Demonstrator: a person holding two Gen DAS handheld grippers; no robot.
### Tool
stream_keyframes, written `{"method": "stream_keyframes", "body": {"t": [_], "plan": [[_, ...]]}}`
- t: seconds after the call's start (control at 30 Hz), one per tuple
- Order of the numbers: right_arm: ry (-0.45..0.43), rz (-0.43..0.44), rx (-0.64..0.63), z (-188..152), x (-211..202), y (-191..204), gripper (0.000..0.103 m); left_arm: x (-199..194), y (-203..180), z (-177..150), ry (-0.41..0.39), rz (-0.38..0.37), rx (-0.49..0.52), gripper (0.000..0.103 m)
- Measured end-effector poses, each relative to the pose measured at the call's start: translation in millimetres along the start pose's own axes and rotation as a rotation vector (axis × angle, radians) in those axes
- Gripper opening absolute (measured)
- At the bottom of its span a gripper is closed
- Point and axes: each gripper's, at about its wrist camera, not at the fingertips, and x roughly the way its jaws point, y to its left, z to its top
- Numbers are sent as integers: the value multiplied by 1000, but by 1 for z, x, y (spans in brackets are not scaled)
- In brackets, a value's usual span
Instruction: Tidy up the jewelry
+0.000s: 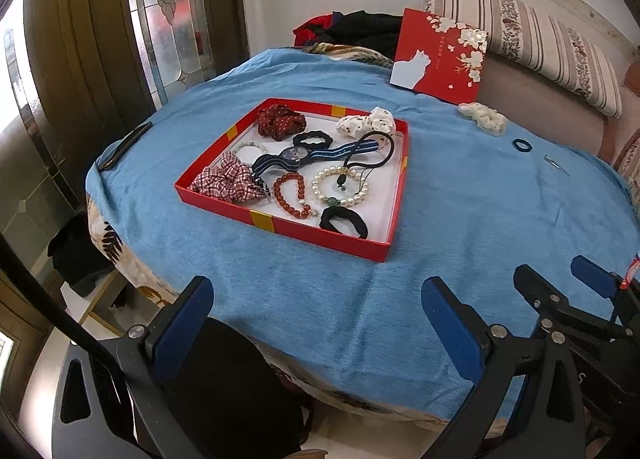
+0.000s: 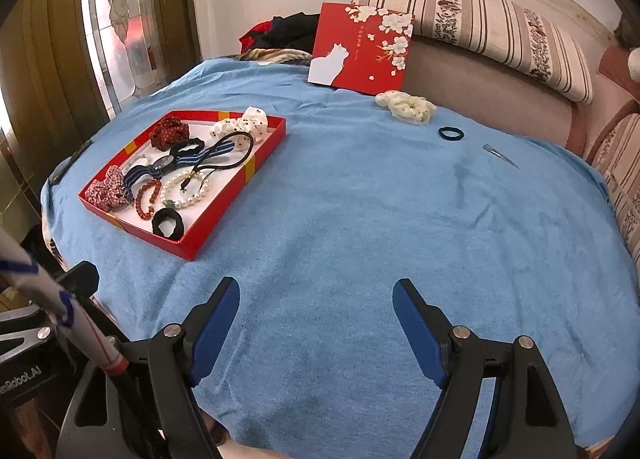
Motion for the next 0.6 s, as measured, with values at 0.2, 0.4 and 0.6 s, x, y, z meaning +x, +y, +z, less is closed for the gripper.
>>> {"method": "stream_keyframes", "body": {"t": [0.2,0.4,0.6], "plan": [[-8,10,2,-5,-3,-7,83,-10,-6,0,-30,-5,-11,103],[-22,20,32,-6,-7,-19,84,-16,-18,-1,-40,1,7,103],[-26,19,54,-9,-10,-28,84,-14,-29,-4,-25,1,37,103]]}}
